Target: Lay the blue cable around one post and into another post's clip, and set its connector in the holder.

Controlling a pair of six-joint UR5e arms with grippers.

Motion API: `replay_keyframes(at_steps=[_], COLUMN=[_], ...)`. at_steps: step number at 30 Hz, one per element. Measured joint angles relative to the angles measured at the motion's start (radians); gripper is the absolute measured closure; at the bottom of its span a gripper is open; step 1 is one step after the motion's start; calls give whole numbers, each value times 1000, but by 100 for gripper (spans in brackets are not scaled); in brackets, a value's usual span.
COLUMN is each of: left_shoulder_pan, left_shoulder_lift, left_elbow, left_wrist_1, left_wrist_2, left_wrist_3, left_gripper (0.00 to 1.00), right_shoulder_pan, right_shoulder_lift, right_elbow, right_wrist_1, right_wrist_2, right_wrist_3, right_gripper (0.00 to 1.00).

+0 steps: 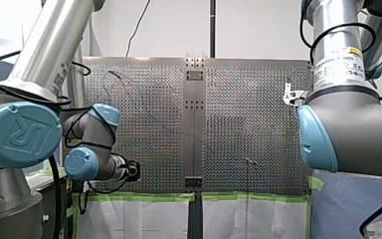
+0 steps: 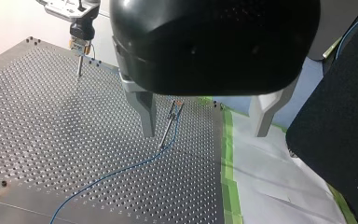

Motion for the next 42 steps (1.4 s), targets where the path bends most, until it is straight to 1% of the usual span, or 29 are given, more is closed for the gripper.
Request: replay_keyframes(at_steps=[15, 16, 17, 18, 19, 21, 22, 28, 29, 30, 31, 32, 33, 35, 36, 37, 38, 39, 40, 41, 42], left_shoulder_pan=[0, 0, 0, 0, 0, 0, 0, 0, 0, 0, 1, 1, 1, 2, 2, 3, 3, 3, 3, 3, 4], left_shoulder_lift=[0, 0, 0, 0, 0, 0, 0, 0, 0, 0, 0, 0, 0, 0, 0, 0, 0, 0, 0, 0, 0], left_elbow=[0, 0, 0, 0, 0, 0, 0, 0, 1, 1, 1, 1, 1, 1, 1, 1, 1, 1, 1, 1, 1], left_wrist_1=[0, 0, 0, 0, 0, 0, 0, 0, 0, 0, 0, 0, 0, 0, 0, 0, 0, 0, 0, 0, 0], left_wrist_2=[-1, -1, -1, -1, -1, -1, -1, -1, -1, -1, -1, -1, -1, -1, -1, -1, -1, -1, -1, -1, -1], left_wrist_3=[0, 0, 0, 0, 0, -1, -3, -6, -6, -6, -6, -6, -6, -6, -6, -6, -6, -6, -6, -6, -6], left_gripper=[0, 0, 0, 0, 0, 0, 0, 0, 0, 0, 0, 0, 0, 0, 0, 0, 0, 0, 0, 0, 0], right_shoulder_pan=[-2, -2, -2, -2, -2, -2, -2, -4, -5, -6, -6, -6, -6, -7, -7, -7, -7, -7, -7, -7, -7], right_shoulder_lift=[2, 2, 2, 2, 2, 2, 2, 3, 3, 4, 4, 4, 4, 4, 4, 4, 4, 4, 4, 4, 4], right_elbow=[0, 0, 0, 0, 0, 0, 0, 0, 0, 0, 0, 0, 0, 0, 0, 0, 0, 0, 0, 0, 0], right_wrist_1=[-3, -3, -3, -3, -3, -3, -3, -8, -9, -10, -11, -11, -13, -15, -15, -16, -17, -18, -19, -20, -21], right_wrist_2=[-3, -3, -3, -3, -3, -3, -3, -3, -3, -3, -3, -3, -3, -3, -3, -3, -3, -4, -5, -6, -8], right_wrist_3=[2, 2, 2, 2, 3, 3, 3, 4, 4, 4, 4, 4, 4, 4, 4, 4, 4, 4, 4, 4, 4], right_gripper=[100, 88, 84, 84, 78, 78, 75, 75, 72, 72, 68, 62, 62, 47, 47, 34, 25, 25, 17, 5, 5])
